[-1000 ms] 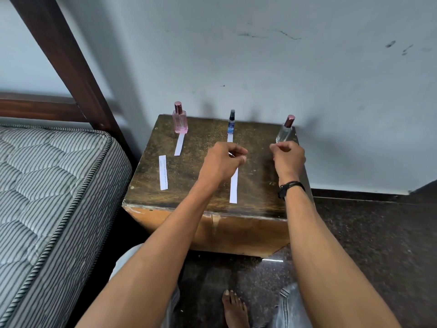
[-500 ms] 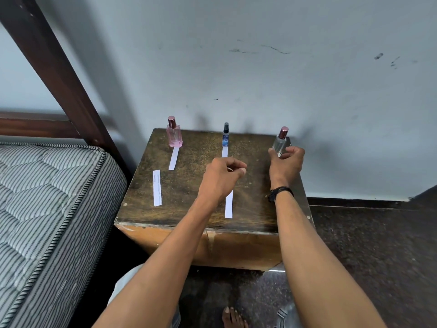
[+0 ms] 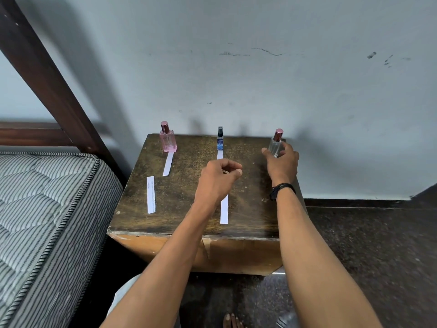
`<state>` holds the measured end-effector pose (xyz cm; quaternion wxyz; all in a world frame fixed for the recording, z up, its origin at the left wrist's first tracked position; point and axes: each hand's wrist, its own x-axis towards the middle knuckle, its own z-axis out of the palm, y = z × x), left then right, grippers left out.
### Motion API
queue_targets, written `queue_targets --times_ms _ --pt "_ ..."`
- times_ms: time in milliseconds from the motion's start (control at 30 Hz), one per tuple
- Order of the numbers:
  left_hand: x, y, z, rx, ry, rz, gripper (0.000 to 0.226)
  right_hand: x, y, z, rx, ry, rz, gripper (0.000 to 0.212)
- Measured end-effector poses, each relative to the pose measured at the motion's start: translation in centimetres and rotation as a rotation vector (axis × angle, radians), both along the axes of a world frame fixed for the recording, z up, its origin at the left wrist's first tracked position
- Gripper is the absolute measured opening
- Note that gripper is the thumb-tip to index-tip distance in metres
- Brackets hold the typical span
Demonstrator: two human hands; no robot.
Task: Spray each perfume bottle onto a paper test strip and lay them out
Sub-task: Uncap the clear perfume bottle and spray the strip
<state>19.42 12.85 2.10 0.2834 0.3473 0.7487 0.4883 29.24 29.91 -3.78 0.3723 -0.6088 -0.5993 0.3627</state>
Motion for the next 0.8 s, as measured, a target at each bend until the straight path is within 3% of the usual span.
queue_targets --times_ms 167,800 --pt "-0.5 -0.1 -0.1 0.004 -0.001 0.02 0.007 -0.1 0.6 -0.5 0.006 -0.024 -0.006 0.039" --pt "-3.2 -1.1 -0.1 0.02 0.011 0.014 0.007 -0.9 -2.8 0.5 0.058 0.041 0.107 0.032"
